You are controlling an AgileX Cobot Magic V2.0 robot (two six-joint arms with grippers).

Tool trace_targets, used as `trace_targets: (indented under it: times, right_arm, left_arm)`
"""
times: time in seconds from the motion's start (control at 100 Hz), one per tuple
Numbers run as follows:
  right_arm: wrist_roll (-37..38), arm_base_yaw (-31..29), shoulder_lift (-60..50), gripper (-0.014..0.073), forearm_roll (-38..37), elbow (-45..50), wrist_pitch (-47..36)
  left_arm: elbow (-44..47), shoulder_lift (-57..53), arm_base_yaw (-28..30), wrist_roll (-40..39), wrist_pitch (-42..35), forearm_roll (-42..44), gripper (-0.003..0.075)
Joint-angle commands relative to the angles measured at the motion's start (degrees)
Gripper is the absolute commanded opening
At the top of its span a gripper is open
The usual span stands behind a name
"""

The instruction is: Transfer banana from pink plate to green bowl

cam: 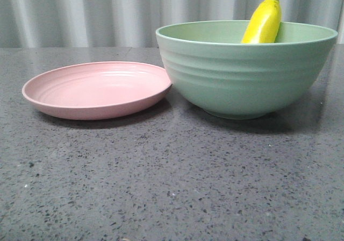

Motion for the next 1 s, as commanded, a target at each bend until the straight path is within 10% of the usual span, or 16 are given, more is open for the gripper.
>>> trace_targets:
  times: [0.0,0.66,0.99]
  right_arm:
    - [-0.5,0.1,0.5,-0.0067,-0.5,-1.4,-4.1]
    - [-0.5,0.1,0.5,-0.0067,-0.5,-1.4,-4.1]
    - [-0.5,0.1,0.5,-0.0067,-0.5,-1.4,-4.1]
  left_arm:
    - [-1.4,0.6,-0.2,-0.7,-4.9,-0.3,-0.002]
    - [0.2,0.6,-0.1,-0.7,-6.3,-0.3,-0.002]
    - [14.6,0.6,14.4,-0.7,-38.9,-0.3,-0.002]
